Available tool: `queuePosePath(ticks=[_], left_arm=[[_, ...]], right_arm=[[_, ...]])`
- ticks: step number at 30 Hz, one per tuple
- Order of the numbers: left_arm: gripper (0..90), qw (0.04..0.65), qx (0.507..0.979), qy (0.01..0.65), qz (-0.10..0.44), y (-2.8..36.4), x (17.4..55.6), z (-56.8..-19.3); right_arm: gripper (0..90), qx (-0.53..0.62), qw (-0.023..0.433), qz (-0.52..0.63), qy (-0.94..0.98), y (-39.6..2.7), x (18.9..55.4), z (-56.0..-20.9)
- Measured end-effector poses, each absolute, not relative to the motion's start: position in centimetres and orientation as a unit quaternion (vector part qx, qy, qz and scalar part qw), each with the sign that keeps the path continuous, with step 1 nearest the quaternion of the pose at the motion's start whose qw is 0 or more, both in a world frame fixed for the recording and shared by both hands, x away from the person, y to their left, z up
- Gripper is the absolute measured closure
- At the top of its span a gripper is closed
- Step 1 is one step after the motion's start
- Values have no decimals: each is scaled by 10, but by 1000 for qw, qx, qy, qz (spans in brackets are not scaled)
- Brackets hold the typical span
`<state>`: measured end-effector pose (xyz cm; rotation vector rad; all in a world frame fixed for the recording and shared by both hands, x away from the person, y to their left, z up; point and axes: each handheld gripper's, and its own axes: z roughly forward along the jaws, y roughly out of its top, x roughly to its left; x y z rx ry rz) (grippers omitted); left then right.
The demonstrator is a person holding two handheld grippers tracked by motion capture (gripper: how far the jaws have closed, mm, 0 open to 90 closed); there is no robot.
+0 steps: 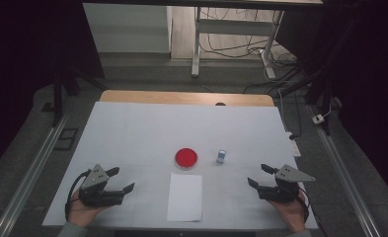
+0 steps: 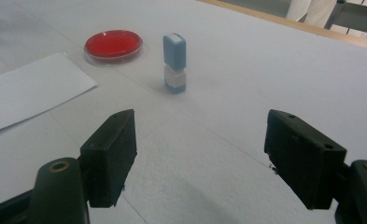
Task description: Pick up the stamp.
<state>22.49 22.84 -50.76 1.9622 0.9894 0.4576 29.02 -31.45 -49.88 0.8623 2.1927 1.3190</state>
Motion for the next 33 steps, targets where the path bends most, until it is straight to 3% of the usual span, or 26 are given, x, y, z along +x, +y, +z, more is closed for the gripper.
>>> queuePosePath(ticks=[33], left_arm=[[238,415,798,395,186,222,229,-514]], right_arm=[[274,294,228,480,794,-279,313,-477]])
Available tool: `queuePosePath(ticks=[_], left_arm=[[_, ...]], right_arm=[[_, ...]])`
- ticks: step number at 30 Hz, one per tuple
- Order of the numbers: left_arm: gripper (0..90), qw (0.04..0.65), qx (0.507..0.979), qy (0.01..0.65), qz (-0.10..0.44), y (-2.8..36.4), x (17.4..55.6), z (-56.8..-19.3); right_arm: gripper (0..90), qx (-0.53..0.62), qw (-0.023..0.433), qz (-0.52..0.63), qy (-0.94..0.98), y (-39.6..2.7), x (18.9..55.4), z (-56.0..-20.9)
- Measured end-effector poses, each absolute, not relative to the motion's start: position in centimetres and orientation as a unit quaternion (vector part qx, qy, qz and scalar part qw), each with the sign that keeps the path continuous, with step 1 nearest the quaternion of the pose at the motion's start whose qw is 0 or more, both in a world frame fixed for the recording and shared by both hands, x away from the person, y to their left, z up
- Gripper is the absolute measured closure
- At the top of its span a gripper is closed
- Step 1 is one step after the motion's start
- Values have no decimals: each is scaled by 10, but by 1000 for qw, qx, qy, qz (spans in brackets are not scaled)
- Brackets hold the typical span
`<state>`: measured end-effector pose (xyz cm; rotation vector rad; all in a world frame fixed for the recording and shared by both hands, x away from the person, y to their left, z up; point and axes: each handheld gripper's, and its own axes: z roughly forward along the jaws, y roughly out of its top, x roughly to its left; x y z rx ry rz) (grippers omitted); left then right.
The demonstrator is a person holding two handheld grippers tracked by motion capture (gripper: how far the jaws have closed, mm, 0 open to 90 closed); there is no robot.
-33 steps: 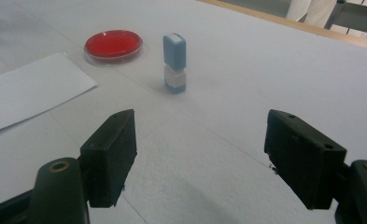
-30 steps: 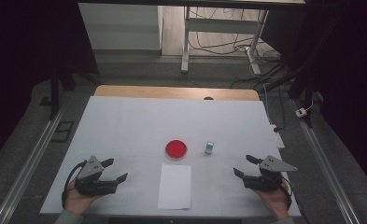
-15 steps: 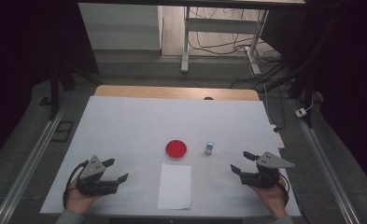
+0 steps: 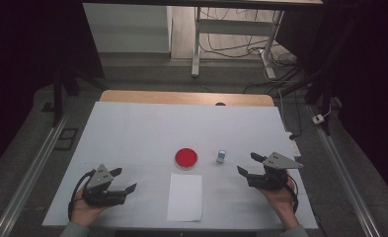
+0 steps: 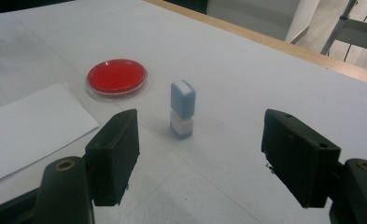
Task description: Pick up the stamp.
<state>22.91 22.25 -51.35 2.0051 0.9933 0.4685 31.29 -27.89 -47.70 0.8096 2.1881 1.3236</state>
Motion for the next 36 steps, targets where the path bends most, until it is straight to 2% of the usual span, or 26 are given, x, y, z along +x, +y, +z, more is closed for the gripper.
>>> queuePosePath(ticks=[14,26,32,36], left_arm=[[236,409,801,396,187,223,232,-516],[234,412,797,399,186,223,234,-516],[234,412,798,398,187,223,233,-516],[234,409,801,396,187,222,233,-517]], right_arm=[[282,287,224,477,800,-263,330,-472],[284,281,217,474,806,-231,352,-468],[296,284,225,467,806,-227,357,-467],[297,294,215,460,810,-225,366,-473]])
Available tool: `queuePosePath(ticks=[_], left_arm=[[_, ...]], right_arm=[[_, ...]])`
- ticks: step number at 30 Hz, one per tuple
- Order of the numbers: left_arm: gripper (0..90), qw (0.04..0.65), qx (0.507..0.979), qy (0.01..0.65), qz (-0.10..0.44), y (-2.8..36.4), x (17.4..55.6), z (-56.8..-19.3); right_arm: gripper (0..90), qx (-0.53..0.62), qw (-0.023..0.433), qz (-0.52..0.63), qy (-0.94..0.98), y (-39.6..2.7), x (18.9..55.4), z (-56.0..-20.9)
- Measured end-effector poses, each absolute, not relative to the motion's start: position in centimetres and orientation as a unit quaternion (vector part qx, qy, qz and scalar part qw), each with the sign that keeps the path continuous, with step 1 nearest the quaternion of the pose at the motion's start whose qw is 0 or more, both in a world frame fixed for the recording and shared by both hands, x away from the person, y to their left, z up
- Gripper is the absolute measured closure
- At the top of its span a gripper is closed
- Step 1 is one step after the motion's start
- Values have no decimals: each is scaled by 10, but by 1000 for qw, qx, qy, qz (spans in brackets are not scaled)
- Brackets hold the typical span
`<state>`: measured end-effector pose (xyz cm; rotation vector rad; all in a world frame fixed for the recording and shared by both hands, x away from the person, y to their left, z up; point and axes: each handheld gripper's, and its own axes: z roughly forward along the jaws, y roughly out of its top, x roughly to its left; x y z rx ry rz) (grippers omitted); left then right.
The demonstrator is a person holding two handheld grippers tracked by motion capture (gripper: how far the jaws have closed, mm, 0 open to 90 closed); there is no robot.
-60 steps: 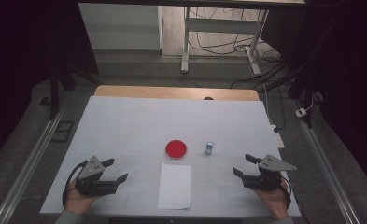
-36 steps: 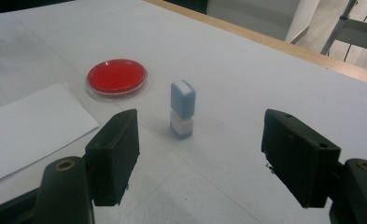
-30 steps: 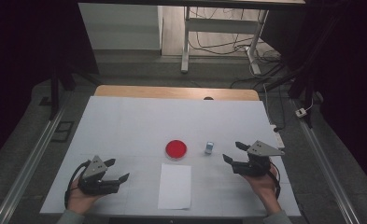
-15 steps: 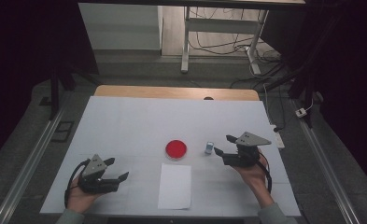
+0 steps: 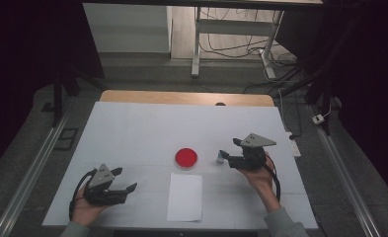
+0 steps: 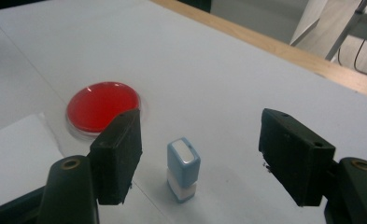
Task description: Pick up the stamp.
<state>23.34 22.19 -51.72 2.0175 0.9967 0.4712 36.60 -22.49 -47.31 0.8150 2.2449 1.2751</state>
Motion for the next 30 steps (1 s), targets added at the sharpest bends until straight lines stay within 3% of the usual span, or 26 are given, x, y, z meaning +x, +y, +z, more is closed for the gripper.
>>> queuePosePath(ticks=[12,23,30], left_arm=[[234,408,800,397,189,222,233,-518],[234,406,800,399,191,223,233,-518],[234,406,799,400,191,225,232,-518]], right_arm=[[344,287,186,442,829,-213,379,-484],[503,269,176,419,849,-212,384,-490],[553,263,168,412,856,-211,384,-493]])
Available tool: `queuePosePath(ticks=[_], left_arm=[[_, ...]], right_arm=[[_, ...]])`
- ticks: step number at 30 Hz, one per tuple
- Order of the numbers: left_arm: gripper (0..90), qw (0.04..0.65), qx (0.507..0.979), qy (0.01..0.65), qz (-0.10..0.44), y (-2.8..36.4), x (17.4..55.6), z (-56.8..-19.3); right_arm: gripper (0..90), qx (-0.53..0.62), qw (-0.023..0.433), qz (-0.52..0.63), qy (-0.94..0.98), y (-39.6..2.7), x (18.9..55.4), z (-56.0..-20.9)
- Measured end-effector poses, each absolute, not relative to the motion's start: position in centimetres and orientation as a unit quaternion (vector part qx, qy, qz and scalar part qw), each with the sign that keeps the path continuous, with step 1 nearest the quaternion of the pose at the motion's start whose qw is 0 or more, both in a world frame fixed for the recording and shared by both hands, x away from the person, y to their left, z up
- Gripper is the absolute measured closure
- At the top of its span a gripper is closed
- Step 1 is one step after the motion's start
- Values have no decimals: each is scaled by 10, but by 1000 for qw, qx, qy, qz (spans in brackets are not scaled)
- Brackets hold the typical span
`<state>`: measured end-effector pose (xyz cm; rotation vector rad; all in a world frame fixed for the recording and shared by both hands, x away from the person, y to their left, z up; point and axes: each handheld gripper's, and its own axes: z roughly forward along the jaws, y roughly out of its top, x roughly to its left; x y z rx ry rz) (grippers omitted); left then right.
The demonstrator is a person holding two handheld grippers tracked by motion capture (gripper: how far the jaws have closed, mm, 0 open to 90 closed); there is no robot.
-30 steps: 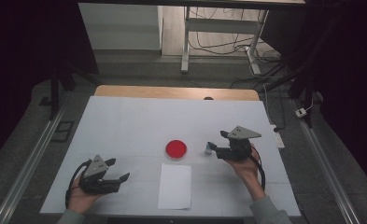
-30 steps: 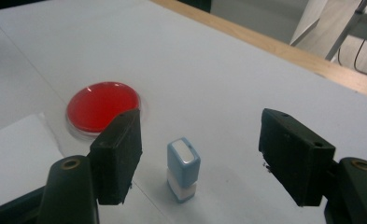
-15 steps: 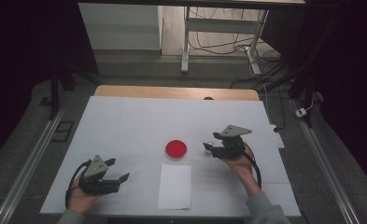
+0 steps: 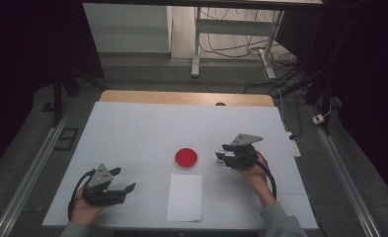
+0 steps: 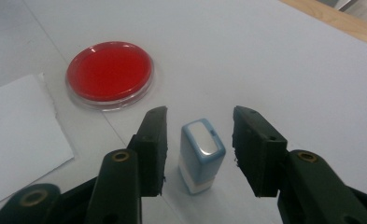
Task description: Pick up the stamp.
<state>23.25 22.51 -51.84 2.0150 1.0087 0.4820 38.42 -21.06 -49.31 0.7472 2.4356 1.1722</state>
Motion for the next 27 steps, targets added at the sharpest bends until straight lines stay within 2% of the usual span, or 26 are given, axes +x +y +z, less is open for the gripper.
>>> queuePosePath(ticks=[4,16,27], left_arm=[[234,404,801,399,191,225,233,-519],[234,401,802,398,195,225,232,-519],[234,401,801,400,196,227,232,-519]], right_arm=[[625,256,159,407,862,-210,384,-494],[751,251,167,401,865,-210,384,-495],[753,250,176,414,858,-209,380,-491]])
